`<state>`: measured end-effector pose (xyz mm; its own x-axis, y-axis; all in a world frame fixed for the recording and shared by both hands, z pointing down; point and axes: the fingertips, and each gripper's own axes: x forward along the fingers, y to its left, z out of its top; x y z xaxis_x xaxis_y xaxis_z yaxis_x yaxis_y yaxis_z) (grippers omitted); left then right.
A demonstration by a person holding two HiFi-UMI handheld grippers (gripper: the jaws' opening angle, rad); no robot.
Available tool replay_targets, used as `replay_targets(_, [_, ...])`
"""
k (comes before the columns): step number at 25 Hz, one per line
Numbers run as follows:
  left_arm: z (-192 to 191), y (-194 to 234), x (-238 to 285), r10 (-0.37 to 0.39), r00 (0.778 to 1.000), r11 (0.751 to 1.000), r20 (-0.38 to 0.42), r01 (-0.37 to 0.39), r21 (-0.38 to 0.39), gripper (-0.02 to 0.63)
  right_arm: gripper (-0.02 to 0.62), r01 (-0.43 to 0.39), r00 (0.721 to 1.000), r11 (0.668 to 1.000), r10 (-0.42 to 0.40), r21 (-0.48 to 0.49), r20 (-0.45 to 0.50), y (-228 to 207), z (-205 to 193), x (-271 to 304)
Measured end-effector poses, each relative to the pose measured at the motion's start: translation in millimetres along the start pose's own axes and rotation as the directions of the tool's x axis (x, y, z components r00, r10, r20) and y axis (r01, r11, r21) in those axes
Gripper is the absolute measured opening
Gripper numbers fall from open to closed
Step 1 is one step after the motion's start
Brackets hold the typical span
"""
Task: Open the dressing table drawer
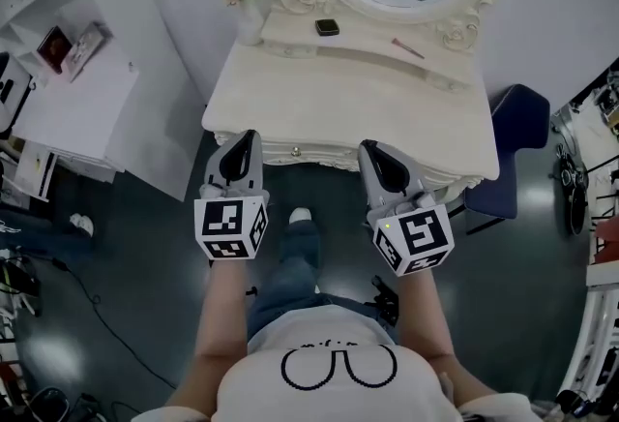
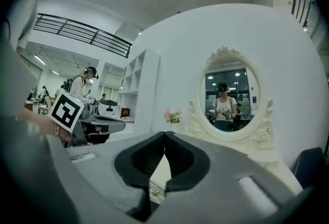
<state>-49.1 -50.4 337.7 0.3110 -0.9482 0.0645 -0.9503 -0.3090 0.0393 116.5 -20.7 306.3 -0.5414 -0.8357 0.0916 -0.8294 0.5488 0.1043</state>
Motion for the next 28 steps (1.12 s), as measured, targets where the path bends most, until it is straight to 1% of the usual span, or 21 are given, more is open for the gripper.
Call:
replay_targets(5, [-1,23,76,-0.031,0.999,1.000,-0.007,0.031,0.002,-0.002,0.000,0.009,1.000,1.000,-0.008,0.019,-0.023,-35,-11,62])
replay_targets(7, [-4,36,107,-0.044,0.999,0.999,-0.018,0.044,-0.005,-0.002,0.000,0.024,0.999,0.999,-0.023,0.035,-0.041,-51,-17,92])
replay_targets(10, [-15,55,153,-0.054,0.997,0.998,-0.050,0.053,-0.017,-0.002,0.000,0.050,0.996,0.997,-0.045,0.056,-0.072,-76,-25,136])
replay_targets(15, [-36,85,228,-0.067,0.990,0.996,-0.121,0.060,-0.065,-0.002,0.000,0.048,0.990,0.997,-0.041,0.054,-0.131,-108,-38,202])
replay_targets(16, [-40,89,243,-0.076,0.988,0.995,-0.133,0.067,-0.072,0.014,0.000,0.049,0.989,0.998,-0.042,0.047,-0.145,-114,-42,215])
replay_targets(18, [-49,94,269,-0.100,0.983,0.992,-0.153,0.087,-0.090,0.104,0.000,0.056,0.984,0.998,-0.048,0.039,-0.169,-125,-50,237])
replay_targets(19, [-54,97,281,-0.109,0.981,0.991,-0.162,0.095,-0.095,0.134,0.000,0.059,0.983,0.997,-0.051,0.039,-0.178,-130,-54,248])
replay_targets(24, [-76,109,326,-0.105,0.974,0.993,-0.199,0.091,-0.078,0.138,0.000,0.072,0.977,0.995,-0.057,0.067,-0.204,-154,-72,287])
replay_targets(28, [-105,111,355,-0.117,0.956,0.992,-0.269,0.101,-0.071,0.138,0.000,0.089,0.968,0.991,-0.063,0.099,-0.242,-174,-96,306])
